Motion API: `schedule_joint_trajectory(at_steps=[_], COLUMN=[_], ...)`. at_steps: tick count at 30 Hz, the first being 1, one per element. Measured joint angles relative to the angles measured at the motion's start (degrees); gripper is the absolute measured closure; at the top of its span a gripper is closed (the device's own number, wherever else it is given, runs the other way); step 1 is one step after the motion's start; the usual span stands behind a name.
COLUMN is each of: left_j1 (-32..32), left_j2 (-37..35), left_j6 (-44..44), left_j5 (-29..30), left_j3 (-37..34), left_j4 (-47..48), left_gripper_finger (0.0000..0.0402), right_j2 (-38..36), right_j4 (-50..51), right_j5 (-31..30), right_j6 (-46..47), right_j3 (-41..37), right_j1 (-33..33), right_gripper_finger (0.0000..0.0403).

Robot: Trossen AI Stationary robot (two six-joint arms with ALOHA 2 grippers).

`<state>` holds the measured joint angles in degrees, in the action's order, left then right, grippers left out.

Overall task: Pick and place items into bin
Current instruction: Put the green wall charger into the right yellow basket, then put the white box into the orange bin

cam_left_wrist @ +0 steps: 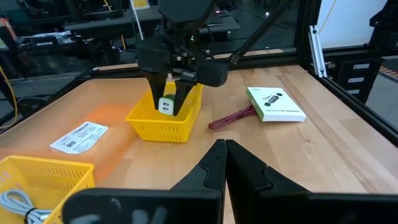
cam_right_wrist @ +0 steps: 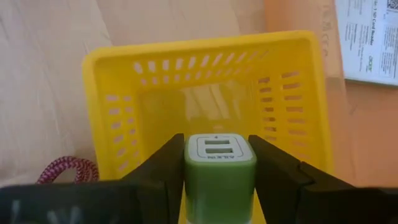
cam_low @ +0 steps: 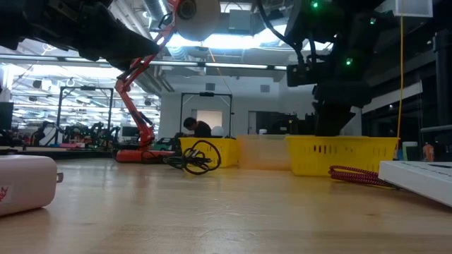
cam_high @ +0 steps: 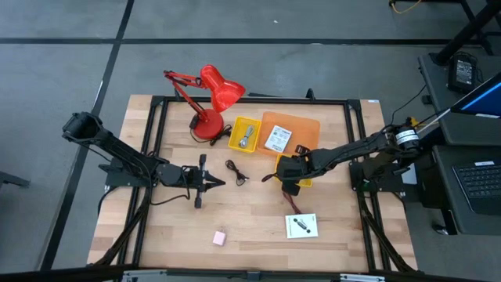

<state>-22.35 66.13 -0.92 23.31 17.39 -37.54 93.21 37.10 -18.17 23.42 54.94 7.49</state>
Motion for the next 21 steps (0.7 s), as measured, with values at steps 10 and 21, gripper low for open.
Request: schedule_joint_trajectory(at_steps=[10, 21], left_j1=[0.0, 0.0], left_j2=[0.0, 0.0], left_j6=[-0.43, -0.35], left_j5=[0.0, 0.0], left_j3=[0.01, 0.0], left_j4=[0.0, -0.08], left_gripper_finger=[0.0398, 0.0398], right_j2=[-0.02, -2.26], right_j4=[0.0, 1.97], right_j5=[-0.17, -0.23], right_j6=[0.09, -4.37], right_j3=[0.0, 4.31], right_j1=[0.02, 0.23], right_gripper_finger=[0.0222, 0.0283])
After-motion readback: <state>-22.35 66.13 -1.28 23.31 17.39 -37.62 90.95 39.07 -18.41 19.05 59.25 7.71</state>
